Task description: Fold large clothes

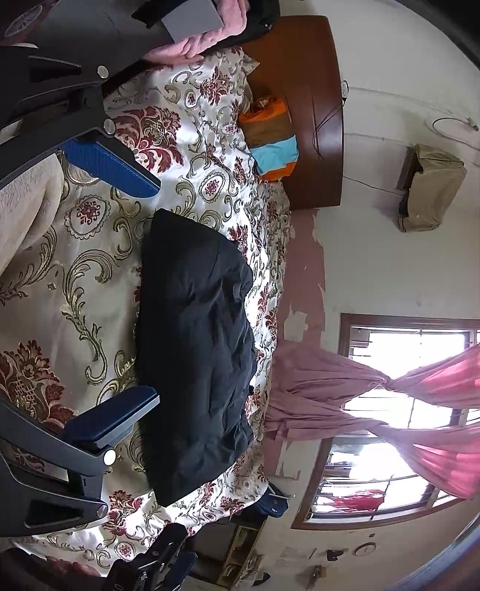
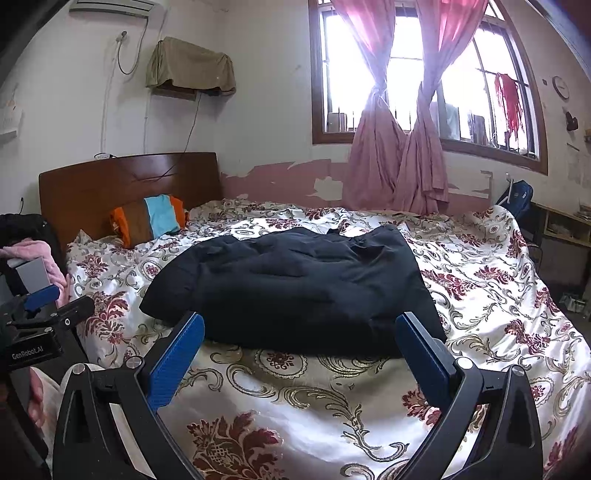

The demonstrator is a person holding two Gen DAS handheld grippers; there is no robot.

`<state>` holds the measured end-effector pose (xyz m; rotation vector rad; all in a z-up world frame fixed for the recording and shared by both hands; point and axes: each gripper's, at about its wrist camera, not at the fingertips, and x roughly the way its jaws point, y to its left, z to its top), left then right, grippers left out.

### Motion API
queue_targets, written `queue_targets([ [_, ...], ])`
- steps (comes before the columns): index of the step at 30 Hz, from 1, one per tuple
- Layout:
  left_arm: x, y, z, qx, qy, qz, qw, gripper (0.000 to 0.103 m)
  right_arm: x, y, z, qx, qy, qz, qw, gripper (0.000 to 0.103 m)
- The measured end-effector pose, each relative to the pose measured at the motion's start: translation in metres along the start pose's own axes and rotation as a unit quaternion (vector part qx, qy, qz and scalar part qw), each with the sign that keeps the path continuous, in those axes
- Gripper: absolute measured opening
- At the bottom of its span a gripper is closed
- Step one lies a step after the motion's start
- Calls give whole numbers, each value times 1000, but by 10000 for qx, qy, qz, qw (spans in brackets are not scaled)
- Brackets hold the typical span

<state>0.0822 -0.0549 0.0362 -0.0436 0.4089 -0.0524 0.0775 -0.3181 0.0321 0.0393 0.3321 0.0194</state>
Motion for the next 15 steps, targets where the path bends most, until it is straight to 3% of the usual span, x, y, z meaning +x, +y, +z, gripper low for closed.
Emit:
queue_targets([
  [15, 0, 1, 0, -5, 2, 2, 10000, 103, 0, 1, 0, 13, 21, -3, 10000, 101],
])
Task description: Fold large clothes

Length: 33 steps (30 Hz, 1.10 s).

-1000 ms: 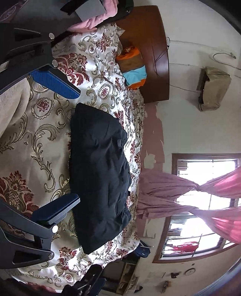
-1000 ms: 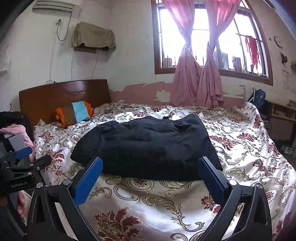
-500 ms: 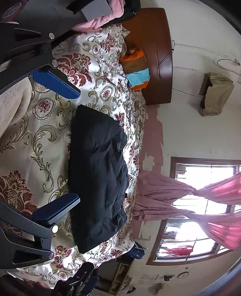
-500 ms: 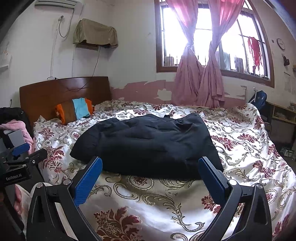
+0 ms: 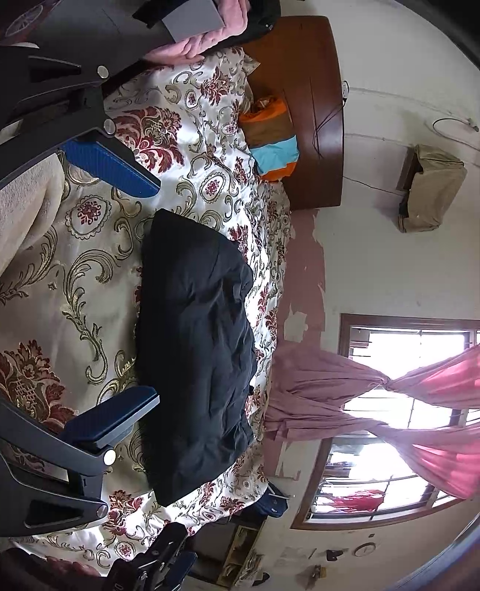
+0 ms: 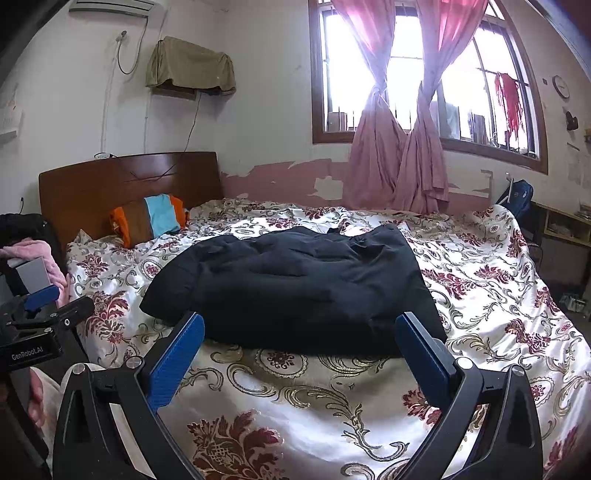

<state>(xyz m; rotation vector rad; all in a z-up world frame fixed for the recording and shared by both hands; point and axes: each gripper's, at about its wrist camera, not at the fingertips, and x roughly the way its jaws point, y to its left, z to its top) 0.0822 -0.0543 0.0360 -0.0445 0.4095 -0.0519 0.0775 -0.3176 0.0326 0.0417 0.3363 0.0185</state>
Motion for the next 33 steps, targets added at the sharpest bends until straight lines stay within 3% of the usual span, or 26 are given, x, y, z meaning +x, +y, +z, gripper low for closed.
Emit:
queue_targets([
  [33, 0, 0, 0, -7, 3, -3, 10000, 103, -1, 2, -1, 16, 7, 0, 10000, 101],
])
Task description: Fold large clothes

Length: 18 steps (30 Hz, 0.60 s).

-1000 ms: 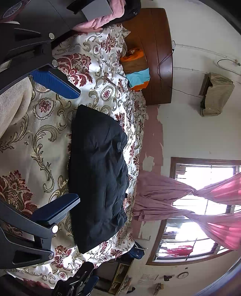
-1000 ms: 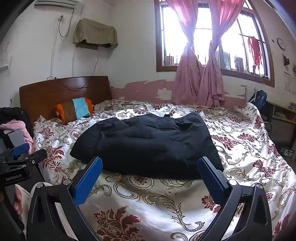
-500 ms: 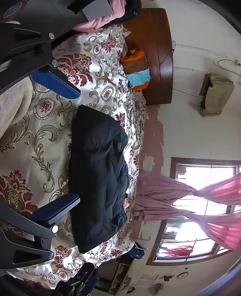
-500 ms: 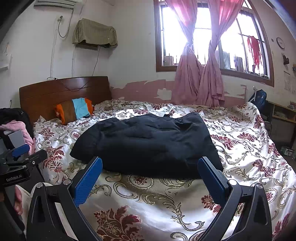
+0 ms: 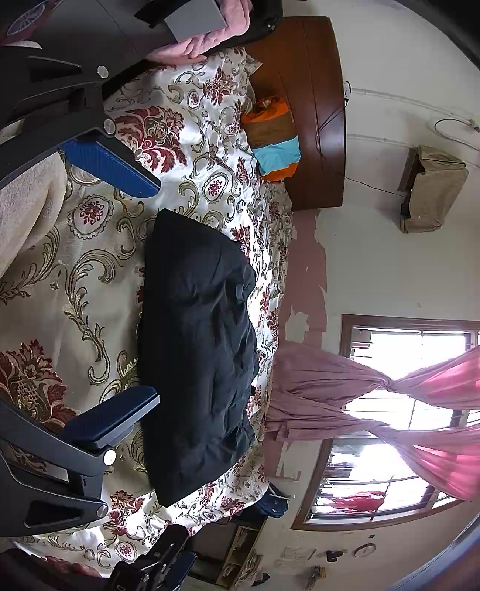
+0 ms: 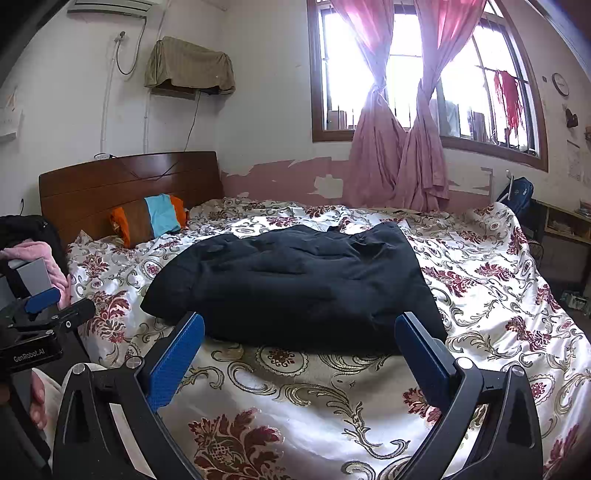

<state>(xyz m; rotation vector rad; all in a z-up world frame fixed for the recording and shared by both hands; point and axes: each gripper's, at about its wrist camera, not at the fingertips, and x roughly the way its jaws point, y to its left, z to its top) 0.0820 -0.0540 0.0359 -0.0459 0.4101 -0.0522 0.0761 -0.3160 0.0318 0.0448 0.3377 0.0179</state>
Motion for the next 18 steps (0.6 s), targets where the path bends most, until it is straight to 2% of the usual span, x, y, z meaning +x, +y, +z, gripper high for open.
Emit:
queue_targets([
  [18, 0, -1, 0, 2, 3, -7, 10000, 103, -1, 2, -2, 11, 15, 9, 10000, 101],
])
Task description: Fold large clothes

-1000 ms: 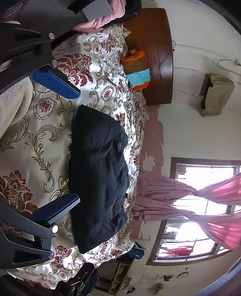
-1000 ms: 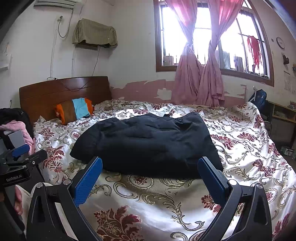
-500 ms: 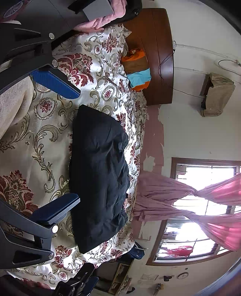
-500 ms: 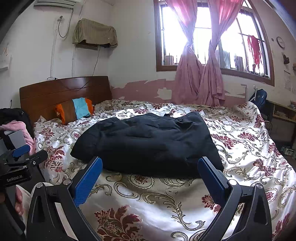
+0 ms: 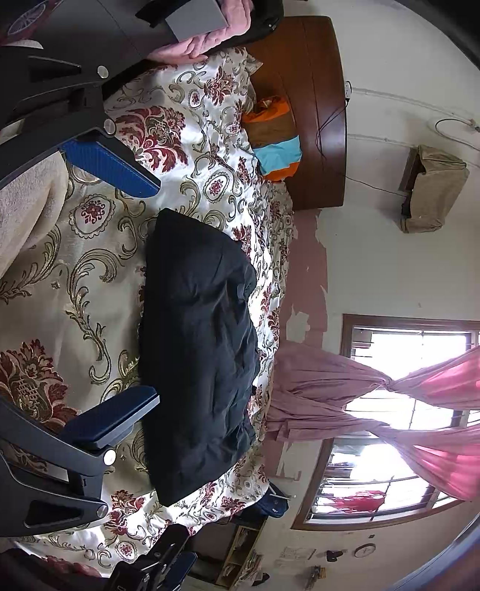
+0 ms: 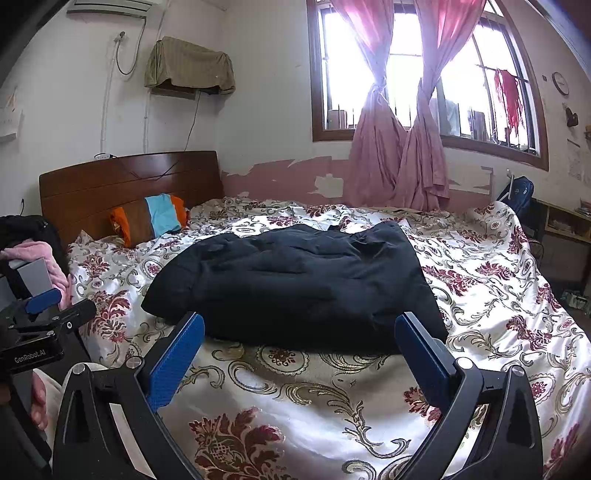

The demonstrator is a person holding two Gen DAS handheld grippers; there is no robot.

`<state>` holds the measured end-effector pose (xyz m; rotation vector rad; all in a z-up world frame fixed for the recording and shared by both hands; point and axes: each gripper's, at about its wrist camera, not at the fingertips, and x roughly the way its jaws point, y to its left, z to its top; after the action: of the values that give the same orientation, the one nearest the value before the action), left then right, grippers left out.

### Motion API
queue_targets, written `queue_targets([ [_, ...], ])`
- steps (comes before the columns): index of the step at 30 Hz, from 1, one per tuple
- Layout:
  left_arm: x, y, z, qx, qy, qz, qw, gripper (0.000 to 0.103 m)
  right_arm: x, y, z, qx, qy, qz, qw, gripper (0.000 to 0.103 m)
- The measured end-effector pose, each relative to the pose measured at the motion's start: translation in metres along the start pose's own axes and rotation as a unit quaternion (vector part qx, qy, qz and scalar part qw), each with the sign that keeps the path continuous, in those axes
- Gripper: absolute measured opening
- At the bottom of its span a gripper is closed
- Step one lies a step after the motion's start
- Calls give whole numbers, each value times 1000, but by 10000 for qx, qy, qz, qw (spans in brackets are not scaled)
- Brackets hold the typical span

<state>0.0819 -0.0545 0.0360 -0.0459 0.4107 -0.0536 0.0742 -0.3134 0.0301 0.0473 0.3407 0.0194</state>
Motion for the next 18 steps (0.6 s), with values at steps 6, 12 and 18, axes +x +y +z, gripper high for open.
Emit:
queue_targets([
  [6, 0, -1, 0, -1, -3, 6, 10000, 103, 0, 0, 0, 2, 4, -3, 10000, 101],
  [12, 0, 0, -1, -6, 5, 7, 10000, 103, 0, 0, 0, 6, 7, -1, 10000, 101],
  [18, 0, 0, -1, -6, 2, 4, 10000, 103, 0, 0, 0, 5, 2, -1, 10000, 101],
])
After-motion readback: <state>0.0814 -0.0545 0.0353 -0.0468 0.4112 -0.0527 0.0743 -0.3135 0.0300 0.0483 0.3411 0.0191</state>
